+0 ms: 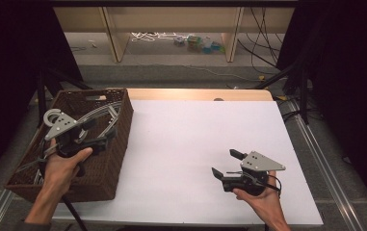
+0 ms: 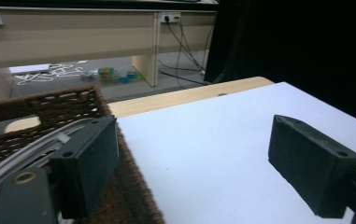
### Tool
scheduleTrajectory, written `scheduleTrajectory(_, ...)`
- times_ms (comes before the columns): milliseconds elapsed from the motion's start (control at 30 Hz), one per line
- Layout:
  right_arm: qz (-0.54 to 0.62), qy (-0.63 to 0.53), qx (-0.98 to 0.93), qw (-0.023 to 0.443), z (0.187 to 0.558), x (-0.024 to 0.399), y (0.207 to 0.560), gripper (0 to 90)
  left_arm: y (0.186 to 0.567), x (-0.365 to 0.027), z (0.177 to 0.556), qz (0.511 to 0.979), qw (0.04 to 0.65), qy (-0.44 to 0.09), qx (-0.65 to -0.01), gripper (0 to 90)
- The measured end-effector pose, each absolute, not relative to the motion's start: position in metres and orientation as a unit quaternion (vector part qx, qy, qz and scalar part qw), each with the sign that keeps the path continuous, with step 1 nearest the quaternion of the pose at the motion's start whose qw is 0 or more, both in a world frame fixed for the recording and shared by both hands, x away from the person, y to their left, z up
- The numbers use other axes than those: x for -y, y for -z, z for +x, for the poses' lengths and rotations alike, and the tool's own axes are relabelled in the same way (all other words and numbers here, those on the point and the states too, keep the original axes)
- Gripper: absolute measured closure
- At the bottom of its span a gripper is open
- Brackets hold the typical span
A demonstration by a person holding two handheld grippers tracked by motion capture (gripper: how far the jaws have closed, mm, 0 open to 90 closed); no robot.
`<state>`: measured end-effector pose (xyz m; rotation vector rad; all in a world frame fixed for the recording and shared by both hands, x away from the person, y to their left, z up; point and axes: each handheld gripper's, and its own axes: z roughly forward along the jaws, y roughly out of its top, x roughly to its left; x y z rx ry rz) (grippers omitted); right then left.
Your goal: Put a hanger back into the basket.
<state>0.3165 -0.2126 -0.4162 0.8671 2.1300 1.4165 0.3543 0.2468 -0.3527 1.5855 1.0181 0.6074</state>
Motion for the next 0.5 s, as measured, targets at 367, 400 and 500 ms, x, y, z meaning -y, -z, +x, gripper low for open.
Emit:
scheduleTrajectory(367,0.312,-0.513,-0.768,0.221,0.315,0.213,0.417,16.4,0.355,-0.227,0.348,0.684,0.548,-0.249,-0.411,15.8)
scheduleTrajectory(400,0.312,-0.513,-0.768,0.222,0.315,0.213,0.417,16.3,0.355,-0.225,0.347,0.686,0.548,-0.249,-0.409,15.8)
scheduleTrajectory(500,0.313,-0.516,-0.766,0.223,0.314,0.211,0.417,16.4,0.356,-0.219,0.343,0.685,0.554,-0.244,-0.406,15.8)
